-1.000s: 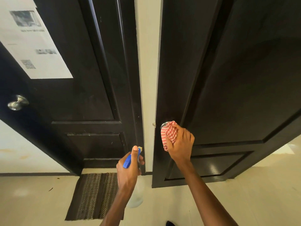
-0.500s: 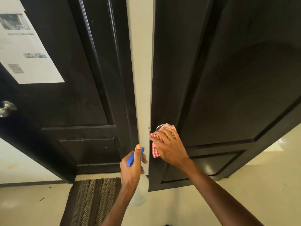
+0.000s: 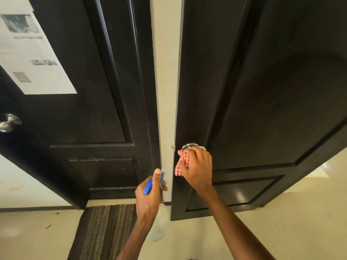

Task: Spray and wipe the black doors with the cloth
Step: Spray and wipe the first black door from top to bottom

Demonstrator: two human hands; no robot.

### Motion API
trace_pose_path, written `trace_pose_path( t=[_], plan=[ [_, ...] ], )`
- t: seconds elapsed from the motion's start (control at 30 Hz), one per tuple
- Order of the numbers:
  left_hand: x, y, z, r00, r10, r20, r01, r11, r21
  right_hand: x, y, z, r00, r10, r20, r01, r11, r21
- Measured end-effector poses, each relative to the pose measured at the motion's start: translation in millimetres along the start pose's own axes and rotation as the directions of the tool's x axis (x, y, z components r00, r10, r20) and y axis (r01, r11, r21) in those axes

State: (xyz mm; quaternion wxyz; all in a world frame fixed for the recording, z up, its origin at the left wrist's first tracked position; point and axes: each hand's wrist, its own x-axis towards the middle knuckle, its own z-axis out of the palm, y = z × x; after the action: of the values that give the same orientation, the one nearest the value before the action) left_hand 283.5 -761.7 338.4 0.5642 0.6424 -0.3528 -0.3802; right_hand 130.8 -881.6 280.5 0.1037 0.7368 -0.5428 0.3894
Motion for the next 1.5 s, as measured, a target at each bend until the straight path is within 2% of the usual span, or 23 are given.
trace_pose_path(
  t=[0.1, 0.2, 0.3, 0.4, 0.5, 0.57, 0.63, 0.67, 0.7, 0.73, 0.77, 0.9, 1.07, 1.13, 1.2, 1.23, 1.27, 1.3, 1.33, 1.37, 1.4, 1.43, 1.5],
  plan=[
    [2, -1, 1, 1.000, -0.001, -0.006, 0.002, 1.000, 0.017, 6, 11, -4, 0.895, -0.430, 0.119, 0.444, 0.885, -0.142],
    [3, 0, 1, 1.000, -0.006, -0.001, 0.006, 1.000, 0.011, 7, 21, -4, 0.809, -0.560, 0.179, 0.586, 0.788, -0.187],
    [2, 1, 1, 1.000, -0.011, 0.004, 0.011, 1.000, 0.009, 1, 27, -4, 0.896, -0.437, 0.074, 0.443, 0.889, -0.118],
    [0, 0, -1, 1.000, -0.013, 0.001, 0.013, 1.000, 0.019, -11, 20, 7, 0.993, -0.118, 0.006, 0.119, 0.993, -0.028],
    [-3, -1, -4, 1.000, -0.012, -0.008, 0.013, 1.000, 0.023, -16, 2, 18, 0.964, 0.265, -0.031, -0.257, 0.952, 0.165],
    [-5, -1, -5, 1.000, -0.016, -0.014, 0.016, 1.000, 0.021, -14, -12, 19, 0.863, 0.505, 0.023, -0.477, 0.796, 0.372],
    [-6, 0, -6, 1.000, -0.022, -0.011, 0.022, 1.000, 0.016, -4, -27, 11, 0.697, 0.703, 0.140, -0.636, 0.515, 0.574],
    [-7, 1, -6, 1.000, -0.027, -0.005, 0.027, 1.000, 0.016, 4, -32, 8, 0.565, 0.790, 0.240, -0.671, 0.270, 0.691],
    [-7, 2, -6, 1.000, -0.026, 0.004, 0.026, 1.000, 0.015, 11, -35, 5, 0.407, 0.817, 0.408, -0.636, -0.067, 0.768],
    [-7, 3, -5, 1.000, -0.021, 0.011, 0.021, 1.000, 0.014, 16, -41, 1, 0.306, 0.761, 0.572, -0.542, -0.355, 0.762],
    [-6, 5, -5, 1.000, -0.015, 0.015, 0.014, 1.000, 0.015, 17, -45, 0, 0.263, 0.689, 0.675, -0.475, -0.517, 0.713],
    [-2, 11, -5, 1.000, 0.009, 0.029, -0.010, 1.000, 0.028, 1, -58, 3, 0.219, 0.563, 0.797, -0.418, -0.684, 0.598],
    [-4, 12, -3, 1.000, -0.002, 0.031, 0.001, 0.998, 0.057, 15, -41, -16, 0.232, 0.538, 0.811, -0.284, -0.760, 0.585],
    [-6, 11, -2, 1.000, -0.003, 0.029, 0.001, 0.998, 0.055, 21, -35, -23, 0.255, 0.535, 0.806, -0.297, -0.750, 0.592],
    [-10, 10, -1, 1.000, -0.005, 0.029, 0.004, 0.999, 0.054, 19, -40, -27, 0.278, 0.597, 0.752, -0.369, -0.657, 0.658],
    [-11, 9, -1, 1.000, -0.004, 0.028, 0.003, 0.999, 0.051, 17, -43, -25, 0.323, 0.670, 0.668, -0.430, -0.525, 0.735],
    [-12, 9, 0, 1.000, -0.001, 0.027, 0.000, 0.999, 0.051, 14, -45, -22, 0.389, 0.747, 0.539, -0.513, -0.310, 0.800],
    [-13, 9, 0, 1.000, 0.003, 0.027, -0.004, 0.999, 0.051, 9, -43, -15, 0.515, 0.783, 0.350, -0.595, 0.032, 0.803],
    [-14, 9, 1, 1.000, 0.007, 0.030, -0.008, 0.999, 0.050, 3, -37, -7, 0.702, 0.696, 0.148, -0.590, 0.453, 0.669],
    [-14, 8, 1, 0.999, 0.010, 0.035, -0.012, 0.999, 0.048, 0, -28, 2, 0.875, 0.484, 0.025, -0.448, 0.787, 0.424],
    [-14, 8, 2, 0.999, 0.012, 0.038, -0.014, 0.999, 0.049, -1, -20, 5, 0.971, 0.237, -0.026, -0.229, 0.957, 0.178],
    [-13, 7, 3, 0.999, 0.010, 0.039, -0.012, 0.999, 0.053, -1, -13, 6, 1.000, 0.018, -0.005, -0.018, 1.000, 0.015],
    [-12, 8, 6, 0.999, 0.006, 0.045, -0.009, 0.998, 0.062, -2, -4, 0, 0.959, -0.256, 0.122, 0.271, 0.953, -0.138]
  ],
)
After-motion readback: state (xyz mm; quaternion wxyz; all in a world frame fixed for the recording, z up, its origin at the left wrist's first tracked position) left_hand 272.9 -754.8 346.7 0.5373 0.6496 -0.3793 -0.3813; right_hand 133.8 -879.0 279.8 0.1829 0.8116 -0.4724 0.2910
